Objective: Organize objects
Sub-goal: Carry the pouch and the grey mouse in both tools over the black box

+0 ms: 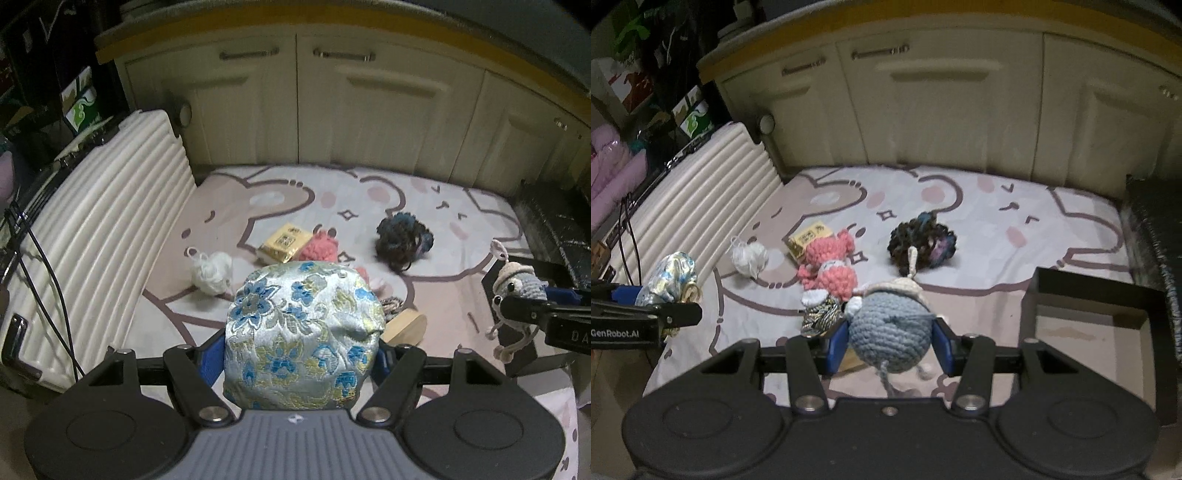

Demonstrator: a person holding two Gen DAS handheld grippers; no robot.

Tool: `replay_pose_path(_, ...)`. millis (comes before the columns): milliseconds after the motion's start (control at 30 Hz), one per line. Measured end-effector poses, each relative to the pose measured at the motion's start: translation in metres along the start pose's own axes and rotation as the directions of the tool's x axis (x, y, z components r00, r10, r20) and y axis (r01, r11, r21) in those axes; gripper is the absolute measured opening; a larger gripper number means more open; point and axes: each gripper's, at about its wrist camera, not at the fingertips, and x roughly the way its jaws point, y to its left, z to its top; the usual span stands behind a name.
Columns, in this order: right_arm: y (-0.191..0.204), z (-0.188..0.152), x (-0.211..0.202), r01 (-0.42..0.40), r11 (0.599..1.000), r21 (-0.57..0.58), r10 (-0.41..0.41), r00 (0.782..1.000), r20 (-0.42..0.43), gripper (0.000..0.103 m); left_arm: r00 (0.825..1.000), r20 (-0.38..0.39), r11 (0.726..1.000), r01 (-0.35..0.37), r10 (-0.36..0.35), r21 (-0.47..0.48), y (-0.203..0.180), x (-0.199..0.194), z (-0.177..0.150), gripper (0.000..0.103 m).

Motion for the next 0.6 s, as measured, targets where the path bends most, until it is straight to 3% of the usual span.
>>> replay_pose_path(600,-0.023,0.016,-0.063,0.082,0.995,0.058,-0.088,0.99,0.107,0.05,0.996,0.063,0.998,0.065,-0.066,0.021,-0.052,-0.032,0.033,0.074)
